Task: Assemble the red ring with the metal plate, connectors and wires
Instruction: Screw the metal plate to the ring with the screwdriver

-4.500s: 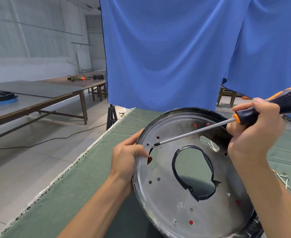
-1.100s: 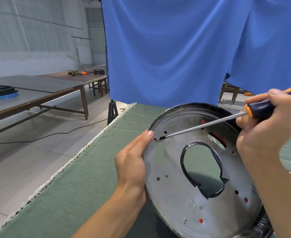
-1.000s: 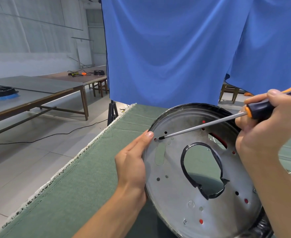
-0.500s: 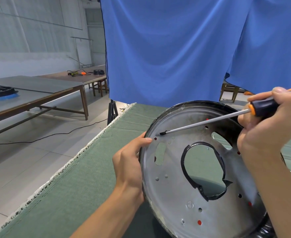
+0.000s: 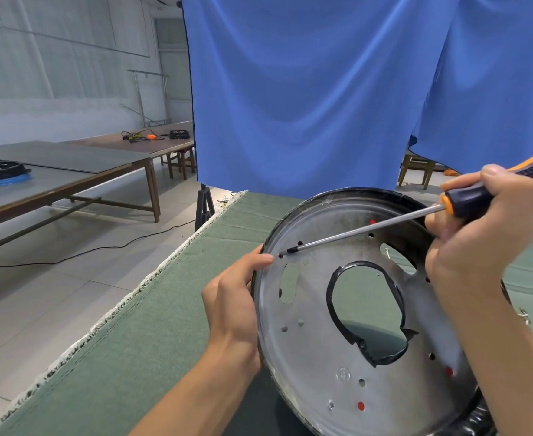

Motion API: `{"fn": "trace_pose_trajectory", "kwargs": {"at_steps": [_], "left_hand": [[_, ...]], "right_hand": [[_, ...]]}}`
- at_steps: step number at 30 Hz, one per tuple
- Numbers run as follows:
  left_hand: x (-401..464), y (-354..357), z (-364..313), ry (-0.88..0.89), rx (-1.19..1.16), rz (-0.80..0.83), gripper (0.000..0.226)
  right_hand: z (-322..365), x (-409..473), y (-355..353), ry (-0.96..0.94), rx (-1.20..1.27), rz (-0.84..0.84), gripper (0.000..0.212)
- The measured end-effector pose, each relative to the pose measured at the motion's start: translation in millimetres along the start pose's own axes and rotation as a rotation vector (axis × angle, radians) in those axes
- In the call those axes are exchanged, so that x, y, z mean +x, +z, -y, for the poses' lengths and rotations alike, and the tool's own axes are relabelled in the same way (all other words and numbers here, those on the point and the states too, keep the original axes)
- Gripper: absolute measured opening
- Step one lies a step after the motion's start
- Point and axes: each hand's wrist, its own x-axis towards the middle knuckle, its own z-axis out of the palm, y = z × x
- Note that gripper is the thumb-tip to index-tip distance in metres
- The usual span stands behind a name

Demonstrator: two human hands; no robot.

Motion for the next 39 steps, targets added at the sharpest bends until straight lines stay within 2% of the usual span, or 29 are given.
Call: {"fn": "trace_pose_trajectory", "kwargs": {"at_steps": [17,22,31,39], "left_hand": [[10.5,-4.2,0.1,0.024,-0.049,-0.006,0.044],[12.8,-4.6,-2.5,0.08,-0.06,-0.02,0.044],[10.5,0.4,-0.7,0.178,-0.06,-0.089,0.012],[10.3,2.2,-1.7,0.204,-0.079,-0.149,0.012]], "right_hand": [[-4.5,-8.0,3.0,-0.017,0.006,0.056,0.037],[-4.6,-7.9,4.6,-0.025,0.022,0.06,0.036],[-0.3,-9.3,6.2,-0.032,0.027,0.036,0.037],[1.1,-13.7,8.4,-0.054,0.019,0.062,0.036]]}}
